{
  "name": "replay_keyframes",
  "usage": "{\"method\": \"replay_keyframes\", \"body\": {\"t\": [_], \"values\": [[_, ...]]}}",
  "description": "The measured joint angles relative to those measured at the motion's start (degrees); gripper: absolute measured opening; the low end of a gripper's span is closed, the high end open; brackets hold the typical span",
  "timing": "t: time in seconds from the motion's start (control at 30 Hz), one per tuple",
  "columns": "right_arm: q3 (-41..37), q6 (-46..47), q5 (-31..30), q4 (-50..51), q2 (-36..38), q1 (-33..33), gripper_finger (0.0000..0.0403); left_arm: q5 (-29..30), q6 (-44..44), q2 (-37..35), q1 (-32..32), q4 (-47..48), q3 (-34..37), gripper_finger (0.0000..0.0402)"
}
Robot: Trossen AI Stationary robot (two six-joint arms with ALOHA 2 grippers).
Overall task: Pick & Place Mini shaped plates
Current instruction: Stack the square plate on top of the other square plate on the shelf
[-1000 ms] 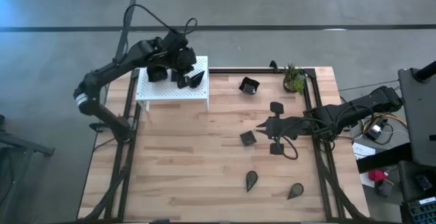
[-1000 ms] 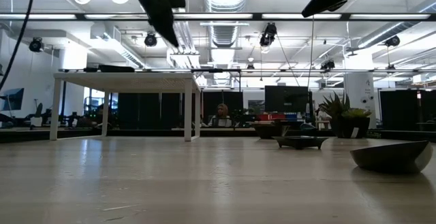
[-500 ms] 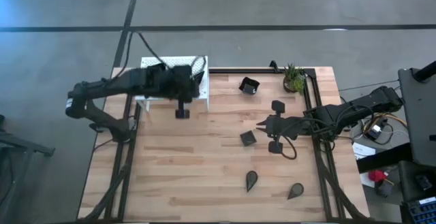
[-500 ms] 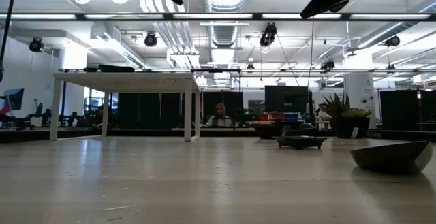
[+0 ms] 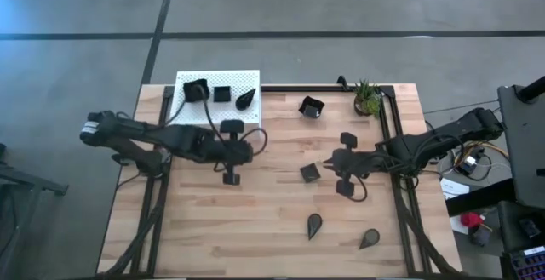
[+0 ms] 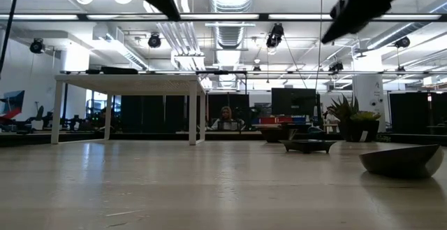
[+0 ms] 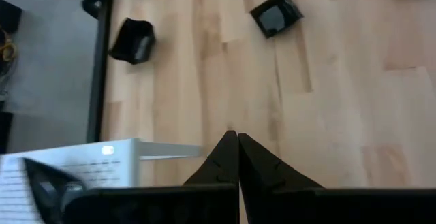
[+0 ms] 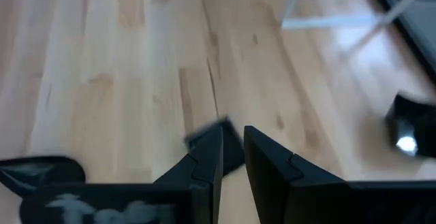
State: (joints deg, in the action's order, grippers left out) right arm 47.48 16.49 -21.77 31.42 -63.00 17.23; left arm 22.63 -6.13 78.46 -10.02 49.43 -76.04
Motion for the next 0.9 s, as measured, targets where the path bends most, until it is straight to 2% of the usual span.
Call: {"method": "replay_keyframes", "body": {"t": [0.2,0.37,0.53,0.7,0.9], "values": [[-5.3,8.4,1.2,-0.2,0.0,0.0,0.0059,0.0,3.0,0.0,-1.9,-5.5,5.3,0.0000],[-7.9,13.9,0.8,-0.4,0.0,-0.1,0.0059,0.0,5.0,0.0,-2.4,-6.4,6.0,0.0000],[-9.3,23.5,0.7,-1.6,0.0,-1.3,0.0059,0.0,4.7,0.0,-3.1,-8.5,6.0,0.0000],[-10.2,26.9,0.7,-3.4,-0.7,-3.4,0.0064,0.0,4.5,0.0,-3.2,-9.0,6.0,0.0000],[-9.8,27.3,2.5,-4.1,-4.7,-5.9,0.0101,0.0,4.5,0.0,-3.2,-9.3,6.0,0.0000]]}}
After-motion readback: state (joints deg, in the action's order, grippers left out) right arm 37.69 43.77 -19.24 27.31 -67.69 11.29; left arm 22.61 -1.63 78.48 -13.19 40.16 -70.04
